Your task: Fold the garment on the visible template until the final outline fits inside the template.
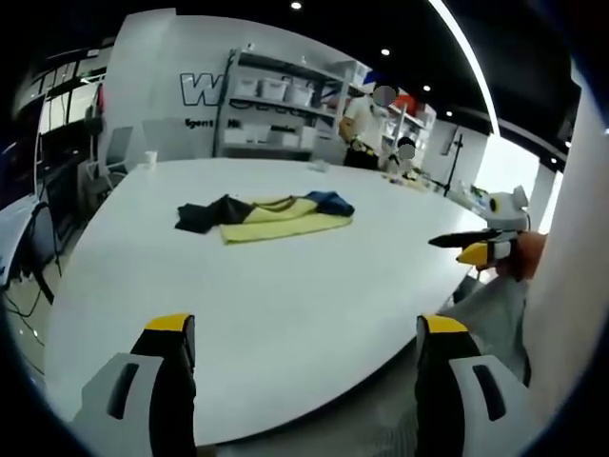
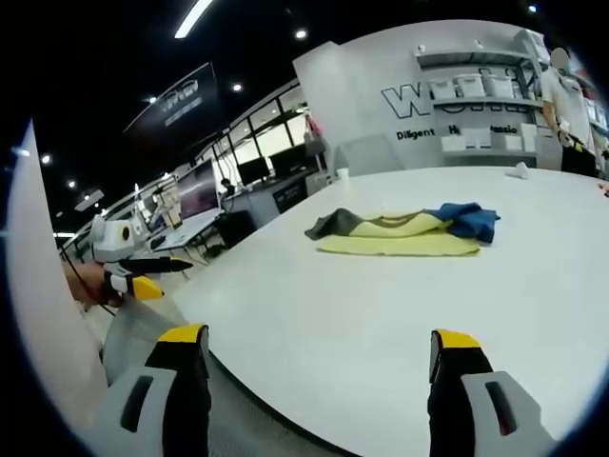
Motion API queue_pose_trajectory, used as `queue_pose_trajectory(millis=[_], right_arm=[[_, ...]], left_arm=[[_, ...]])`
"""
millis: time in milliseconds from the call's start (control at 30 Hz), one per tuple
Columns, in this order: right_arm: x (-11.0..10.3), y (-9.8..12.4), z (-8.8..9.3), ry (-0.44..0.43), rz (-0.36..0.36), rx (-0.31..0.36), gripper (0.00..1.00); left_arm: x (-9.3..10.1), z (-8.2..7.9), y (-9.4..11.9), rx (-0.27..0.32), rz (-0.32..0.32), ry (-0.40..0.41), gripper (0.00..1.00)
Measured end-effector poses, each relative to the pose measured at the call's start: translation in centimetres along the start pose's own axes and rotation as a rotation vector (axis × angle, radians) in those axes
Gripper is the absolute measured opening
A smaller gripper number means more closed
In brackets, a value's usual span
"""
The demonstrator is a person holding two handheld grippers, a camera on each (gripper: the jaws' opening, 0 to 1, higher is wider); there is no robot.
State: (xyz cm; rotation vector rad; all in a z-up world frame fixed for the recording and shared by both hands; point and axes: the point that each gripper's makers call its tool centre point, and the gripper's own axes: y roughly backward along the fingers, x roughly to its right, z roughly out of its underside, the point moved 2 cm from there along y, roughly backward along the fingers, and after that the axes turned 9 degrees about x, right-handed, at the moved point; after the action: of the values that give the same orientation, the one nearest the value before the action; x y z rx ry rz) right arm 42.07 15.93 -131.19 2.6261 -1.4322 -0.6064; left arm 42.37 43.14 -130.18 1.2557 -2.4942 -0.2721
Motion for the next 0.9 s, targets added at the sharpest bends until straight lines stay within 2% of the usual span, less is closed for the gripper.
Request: queue_pose_trajectory(millis=[900], right_arm=[[-0.09, 0.05, 0.07, -0.001, -0.004, -0.005, 0.94]], left_arm=[[-0.13, -0.31, -0.04, -0.001, 0.001, -0.006, 0.95]])
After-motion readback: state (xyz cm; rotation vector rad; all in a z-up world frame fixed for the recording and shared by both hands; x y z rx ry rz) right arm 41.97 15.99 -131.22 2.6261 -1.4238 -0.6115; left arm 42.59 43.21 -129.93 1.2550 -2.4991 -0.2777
